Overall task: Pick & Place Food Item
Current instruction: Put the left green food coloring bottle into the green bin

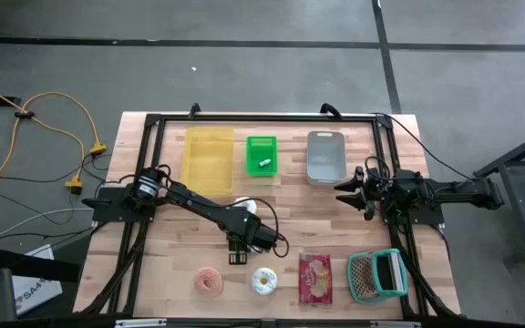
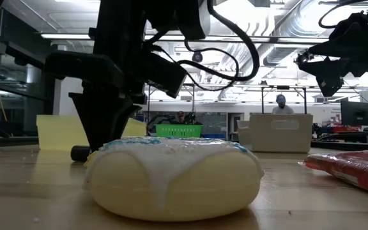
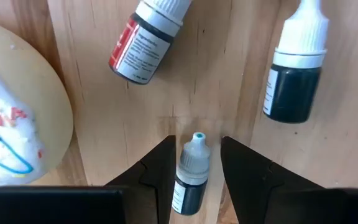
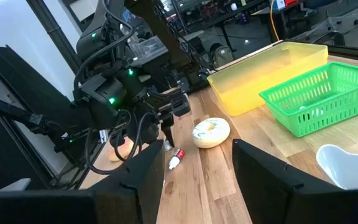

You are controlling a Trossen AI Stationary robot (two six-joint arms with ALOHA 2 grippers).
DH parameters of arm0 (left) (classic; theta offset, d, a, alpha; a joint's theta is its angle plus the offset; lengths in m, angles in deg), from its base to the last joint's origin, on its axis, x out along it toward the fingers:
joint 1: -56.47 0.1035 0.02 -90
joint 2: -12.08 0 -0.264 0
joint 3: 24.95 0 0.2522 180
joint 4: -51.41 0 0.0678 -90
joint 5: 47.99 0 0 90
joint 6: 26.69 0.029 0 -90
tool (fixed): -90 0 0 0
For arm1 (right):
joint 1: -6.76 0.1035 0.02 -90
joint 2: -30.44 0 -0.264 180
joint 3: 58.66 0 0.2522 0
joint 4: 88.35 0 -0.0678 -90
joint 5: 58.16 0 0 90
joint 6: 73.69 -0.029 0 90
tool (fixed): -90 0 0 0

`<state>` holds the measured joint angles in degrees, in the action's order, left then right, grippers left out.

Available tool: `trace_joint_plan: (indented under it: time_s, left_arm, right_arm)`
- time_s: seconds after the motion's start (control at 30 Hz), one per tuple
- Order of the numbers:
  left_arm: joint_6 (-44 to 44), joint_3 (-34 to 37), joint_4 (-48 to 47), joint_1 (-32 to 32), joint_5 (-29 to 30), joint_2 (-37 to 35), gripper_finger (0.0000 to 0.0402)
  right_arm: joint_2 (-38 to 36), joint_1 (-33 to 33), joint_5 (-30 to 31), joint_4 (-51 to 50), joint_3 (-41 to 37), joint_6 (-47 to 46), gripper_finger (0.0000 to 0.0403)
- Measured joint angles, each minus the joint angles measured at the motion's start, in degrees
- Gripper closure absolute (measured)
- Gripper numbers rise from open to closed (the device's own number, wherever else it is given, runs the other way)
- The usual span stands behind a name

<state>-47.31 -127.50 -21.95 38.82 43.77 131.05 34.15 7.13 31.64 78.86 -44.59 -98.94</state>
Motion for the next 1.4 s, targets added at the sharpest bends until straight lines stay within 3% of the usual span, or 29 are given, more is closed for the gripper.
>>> trace_joint_plan:
  time_s: [0.47,0.9,1.4]
  left_arm:
    - [-0.32,0.0,-1.5,0.0,0.31,0.08,0.0283]
    - [-0.86,0.0,-1.72,0.0,0.48,0.08,0.0331]
    - [-1.55,-0.04,-0.95,0.0,1.18,-0.88,0.0336]
  right_arm:
    - [0.0,-0.02,0.02,-0.02,-0.02,0.0,0.0228]
    - [0.0,-0.02,0.02,0.0,0.0,0.02,0.0228]
    - [0.0,-0.02,0.02,-0.02,-0.01,0.02,0.0228]
